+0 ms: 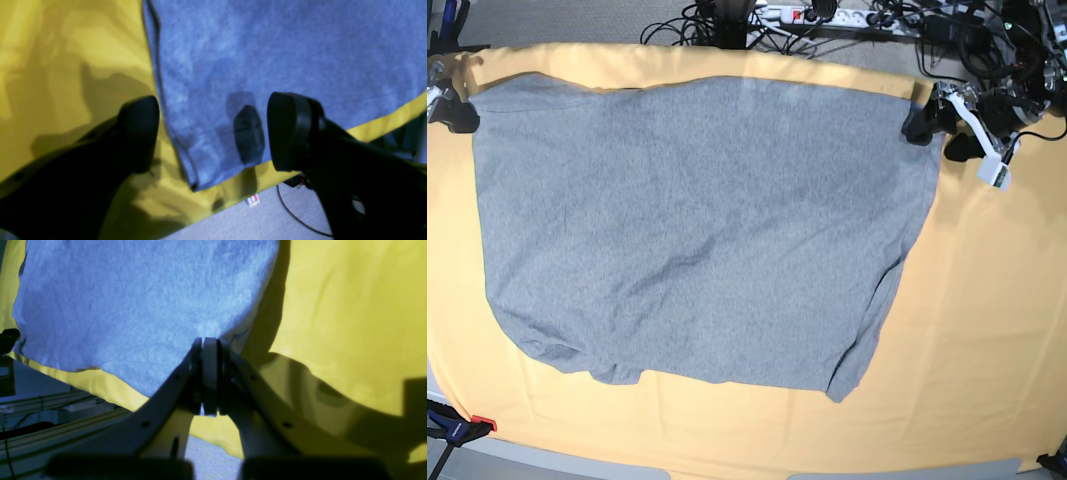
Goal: Layout the t-shirt on the table in an organized manner, then fold the t-shirt properly
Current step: 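Release and regrasp the shirt corner with the left gripper, holding it taut, then adjust the left gripper's grip on the shirt corner, pinching more fabric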
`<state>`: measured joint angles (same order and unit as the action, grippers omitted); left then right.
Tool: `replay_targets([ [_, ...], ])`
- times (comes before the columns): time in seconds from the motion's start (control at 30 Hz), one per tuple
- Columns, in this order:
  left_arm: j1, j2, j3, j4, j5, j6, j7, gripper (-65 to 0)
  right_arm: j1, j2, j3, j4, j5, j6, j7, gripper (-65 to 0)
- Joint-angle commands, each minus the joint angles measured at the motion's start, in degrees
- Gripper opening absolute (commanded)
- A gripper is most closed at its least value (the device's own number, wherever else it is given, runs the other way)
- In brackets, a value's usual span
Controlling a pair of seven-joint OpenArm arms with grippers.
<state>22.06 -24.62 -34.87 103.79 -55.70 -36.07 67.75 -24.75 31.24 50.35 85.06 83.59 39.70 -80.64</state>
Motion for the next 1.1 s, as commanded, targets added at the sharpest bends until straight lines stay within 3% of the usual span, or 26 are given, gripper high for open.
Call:
replay_targets([
  [0.0, -0.17, -0.94, -0.33, 0.72, -2.54, -1.01, -0.85, -15.6, 0.02, 1.51, 0.59, 0.76, 1.41, 0.3, 0.64, -65.0],
  [0.2, -0.17, -0.94, -0.33, 0.72, -9.01, -3.65, 1.29, -15.6, 0.0, 1.51, 0.59, 0.76, 1.41, 0.3, 0.64, -65.0],
  [0.43, -0.17, -0.94, -0.33, 0.72, -7.45, -3.61, 1.38, -15.6, 0.0, 1.49, 0.59, 0.76, 1.41, 0.3, 0.64, -65.0],
  [0.63, -0.2, -0.92, -0.33, 0.72, 2.43, 4.17, -6.56, -15.6, 0.0, 1.49, 0.59, 0.76, 1.41, 0.3, 0.64, -65.0],
  [1.07, -4.9, -0.92, 0.74, 0.72, 2.73, 4.15, -7.32, -15.6, 0.0, 1.51, 0.59, 0.76, 1.41, 0.3, 0.64, -65.0],
])
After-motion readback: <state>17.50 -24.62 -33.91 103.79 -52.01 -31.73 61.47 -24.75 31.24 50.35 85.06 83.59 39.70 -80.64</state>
